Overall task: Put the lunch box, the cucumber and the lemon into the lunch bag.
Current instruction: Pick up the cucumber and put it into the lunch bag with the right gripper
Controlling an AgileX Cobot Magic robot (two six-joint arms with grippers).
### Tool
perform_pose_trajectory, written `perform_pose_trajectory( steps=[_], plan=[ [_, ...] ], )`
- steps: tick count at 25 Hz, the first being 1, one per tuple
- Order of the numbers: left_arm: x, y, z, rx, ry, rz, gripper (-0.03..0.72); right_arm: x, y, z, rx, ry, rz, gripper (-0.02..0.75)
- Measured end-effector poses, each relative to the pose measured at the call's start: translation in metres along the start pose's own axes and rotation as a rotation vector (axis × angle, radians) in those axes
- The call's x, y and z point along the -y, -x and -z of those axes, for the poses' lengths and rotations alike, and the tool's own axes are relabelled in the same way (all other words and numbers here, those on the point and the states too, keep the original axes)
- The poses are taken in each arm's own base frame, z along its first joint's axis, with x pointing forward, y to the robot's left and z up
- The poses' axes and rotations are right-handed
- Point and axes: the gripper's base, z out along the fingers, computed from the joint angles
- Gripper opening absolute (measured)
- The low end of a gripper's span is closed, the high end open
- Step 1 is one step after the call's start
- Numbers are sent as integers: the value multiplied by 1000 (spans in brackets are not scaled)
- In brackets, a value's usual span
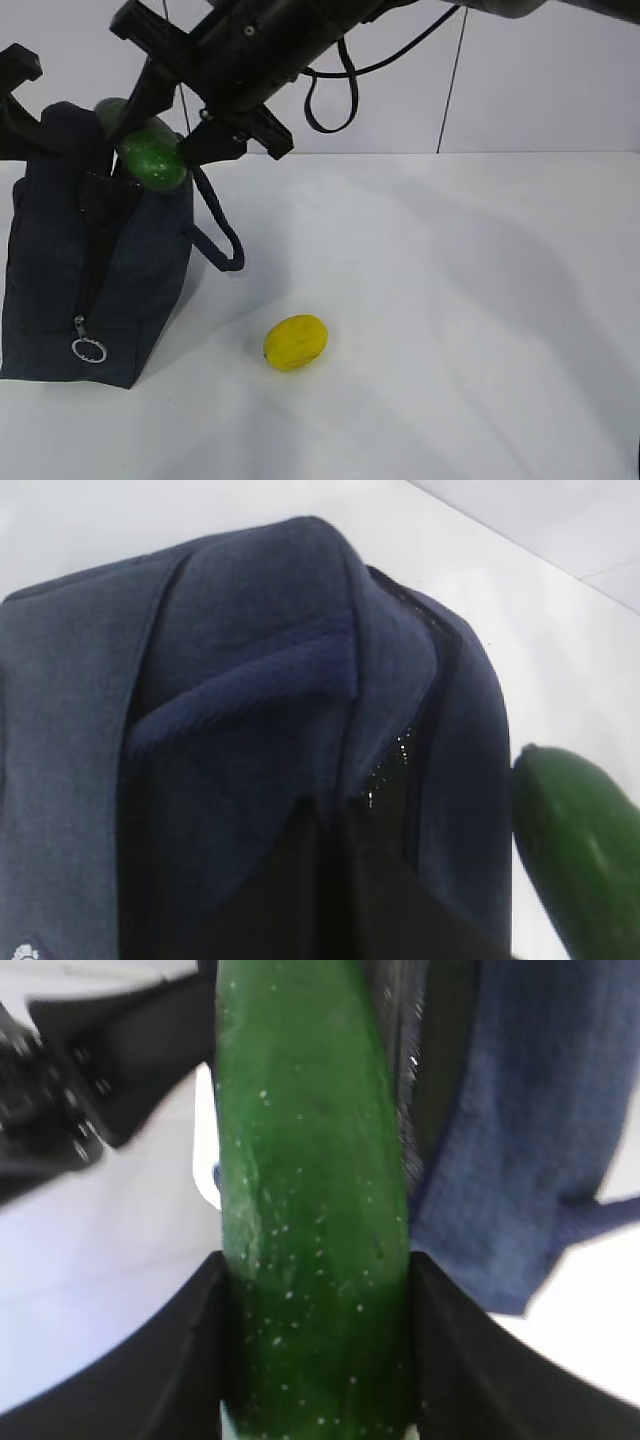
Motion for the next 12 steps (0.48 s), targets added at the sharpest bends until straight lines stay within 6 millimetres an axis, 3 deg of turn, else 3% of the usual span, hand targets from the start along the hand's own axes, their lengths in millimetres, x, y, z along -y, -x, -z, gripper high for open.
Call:
perform_pose_trajectory(
  steps=[7,12],
  plan=[
    [1,0,0,3,-9,12,-5,15,7,-20,22,-13,-94,377],
    [1,0,0,4,-11,16,-5,26,6,-50,21,-28,-116,377]
  ],
)
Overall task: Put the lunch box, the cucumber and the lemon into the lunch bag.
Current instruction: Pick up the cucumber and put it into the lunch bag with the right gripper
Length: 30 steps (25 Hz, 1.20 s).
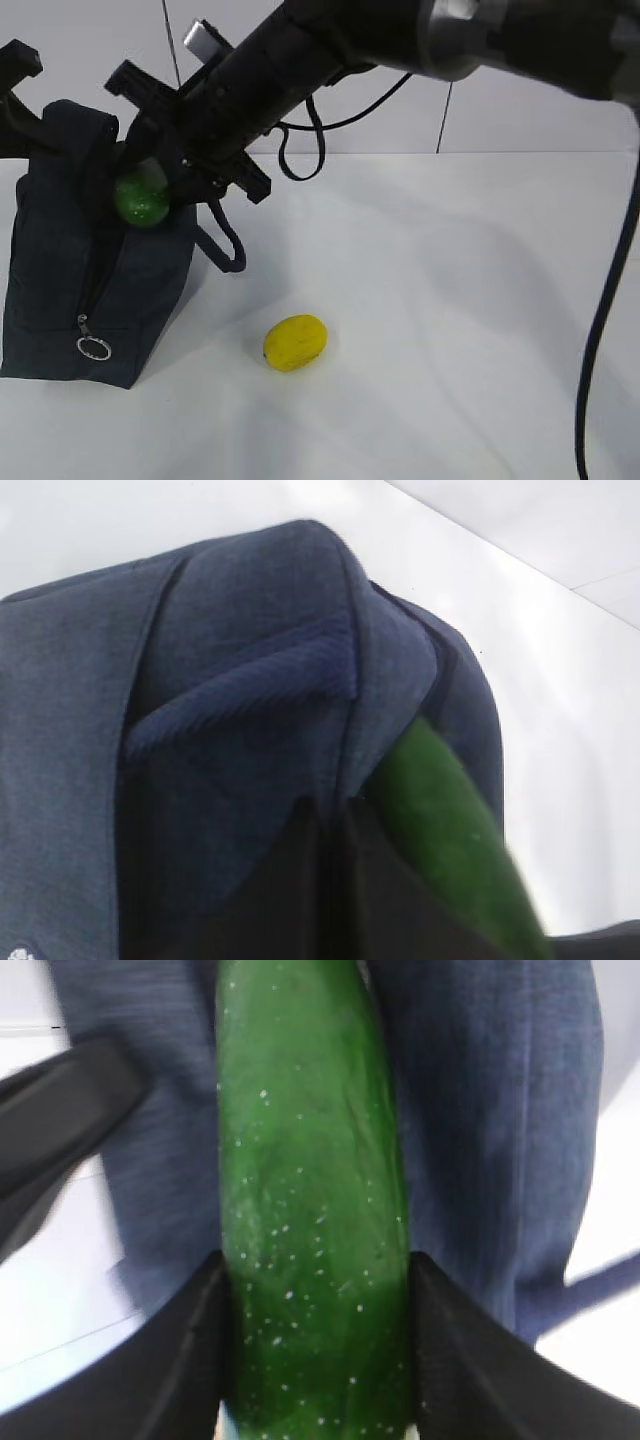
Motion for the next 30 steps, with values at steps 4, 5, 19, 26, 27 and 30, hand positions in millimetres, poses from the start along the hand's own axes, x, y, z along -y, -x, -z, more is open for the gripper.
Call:
perform_pose_trajectory(
  steps=[4,5,19,26,27,30],
  plan=[
    [0,0,0,0,-1,2,-5,-3,-1,-18,55,18,2,377],
    [0,0,0,0,-1,2,-5,-3,-1,-22,70,22,3,377],
    [0,0,0,0,-1,2,-5,3,3,-42,103,70,-5,377],
    [0,0,0,0,-2,2,-5,4,3,-43,99,81,9,390],
    [0,0,0,0,-2,2,-5,3,3,-43,96,92,0,396],
    [0,0,0,3,-1,2,-5,0,2,-43,92,122,-4,419]
  ],
)
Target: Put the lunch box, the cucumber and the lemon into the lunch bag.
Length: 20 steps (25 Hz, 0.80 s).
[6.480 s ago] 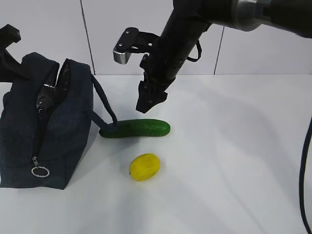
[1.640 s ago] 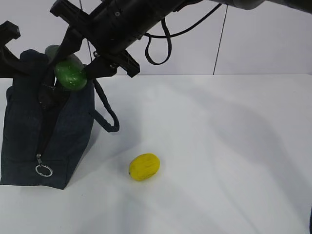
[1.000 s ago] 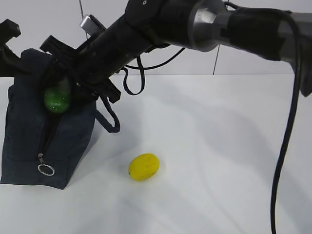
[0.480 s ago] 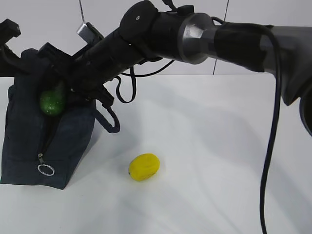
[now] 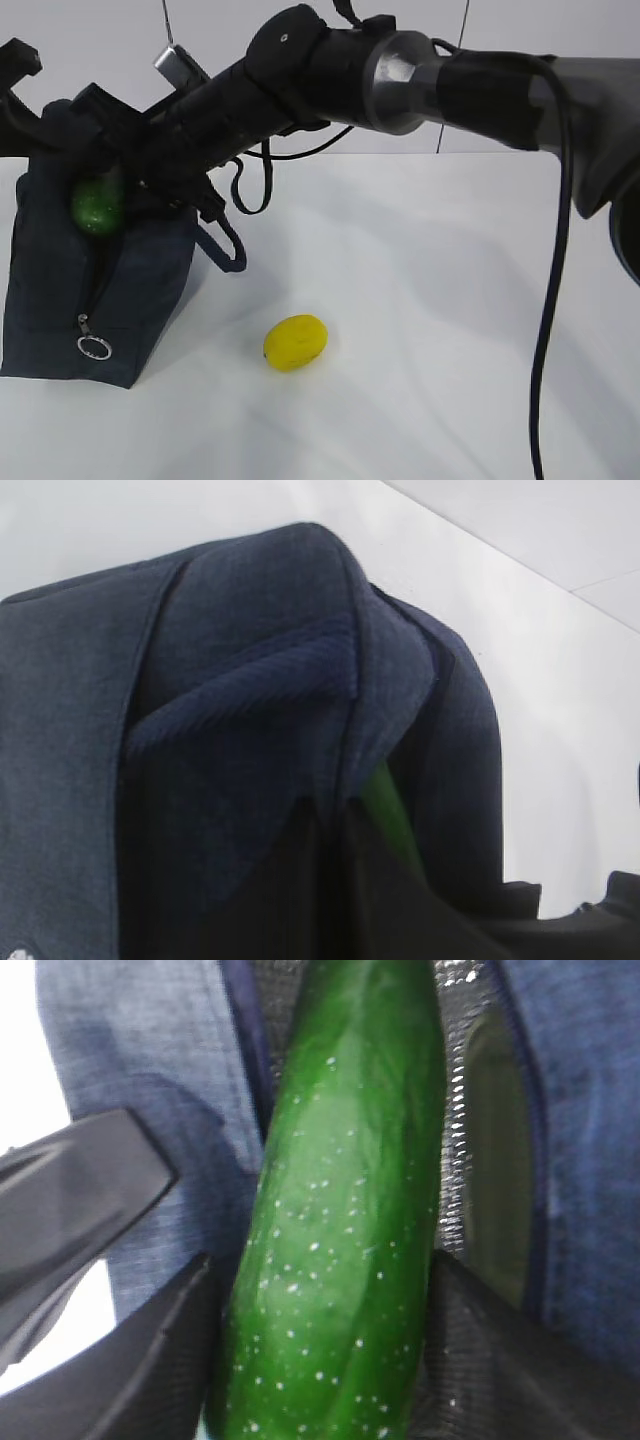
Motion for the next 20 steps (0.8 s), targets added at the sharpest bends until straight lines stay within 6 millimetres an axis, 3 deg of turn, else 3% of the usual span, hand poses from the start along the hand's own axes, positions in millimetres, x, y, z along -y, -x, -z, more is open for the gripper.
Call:
perform_pose_trajectory(
  steps=[6,13,20],
  plan=[
    [0,0,0,0,0,-2,-5,-2,-1,0,-12,25,7,484],
    [0,0,0,0,0,-2,-5,-4,-1,0,-17,58,-24,486],
    [0,0,0,0,0,-2,-5,5,3,8,-74,28,56,475]
  ],
)
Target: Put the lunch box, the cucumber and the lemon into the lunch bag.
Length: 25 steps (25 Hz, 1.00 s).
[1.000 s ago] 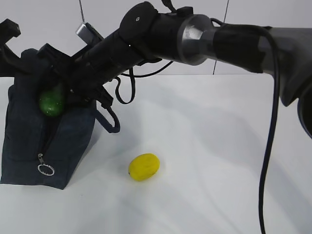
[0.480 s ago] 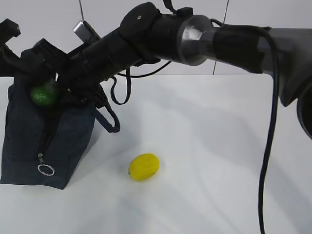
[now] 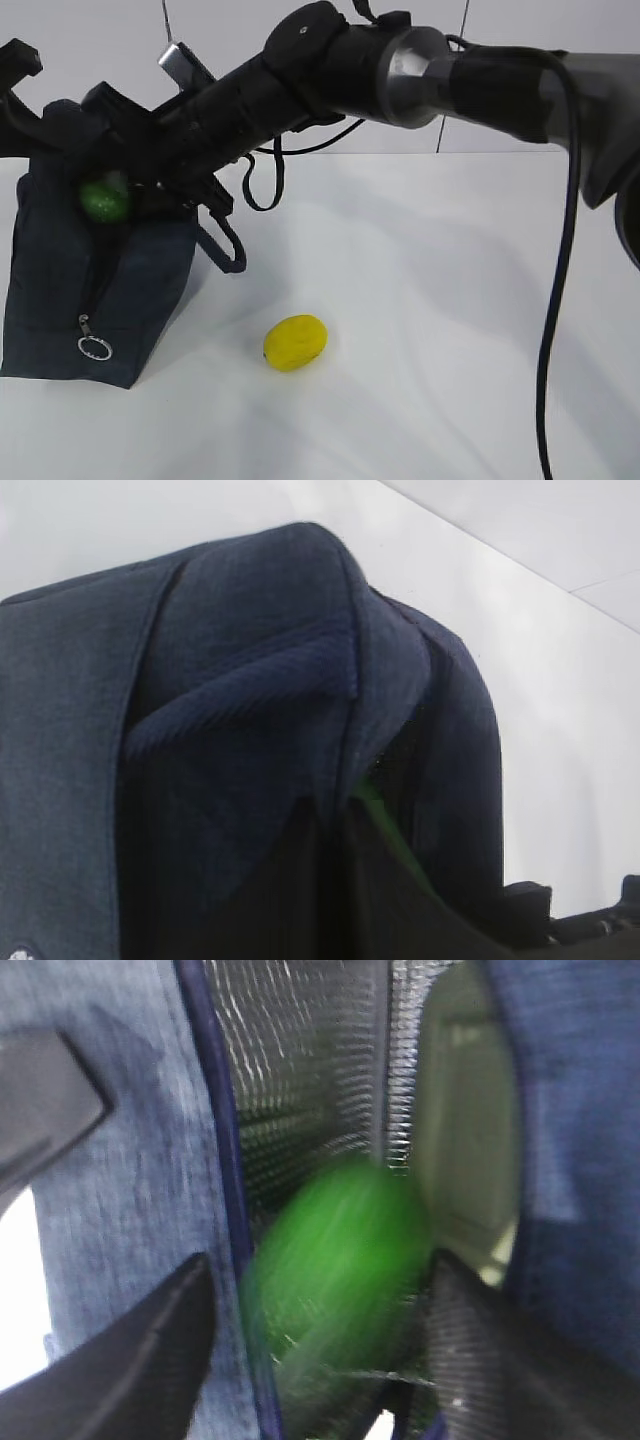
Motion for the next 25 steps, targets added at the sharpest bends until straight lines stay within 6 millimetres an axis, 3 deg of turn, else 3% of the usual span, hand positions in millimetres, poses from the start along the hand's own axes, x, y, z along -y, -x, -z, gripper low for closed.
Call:
perform_pose_trajectory(
  steps=[6,11,19,25],
  plan=[
    [0,0,0,0,-2,1,-5,4,-2,1,-34,-40,35,490],
    [0,0,0,0,-3,2,-5,-8,2,10,-36,-85,146,530],
    [0,0,0,0,-3,2,-5,-48,11,54,-44,-280,369,537],
    [0,0,0,0,-2,1,-5,-68,21,88,84,-441,499,537]
  ],
)
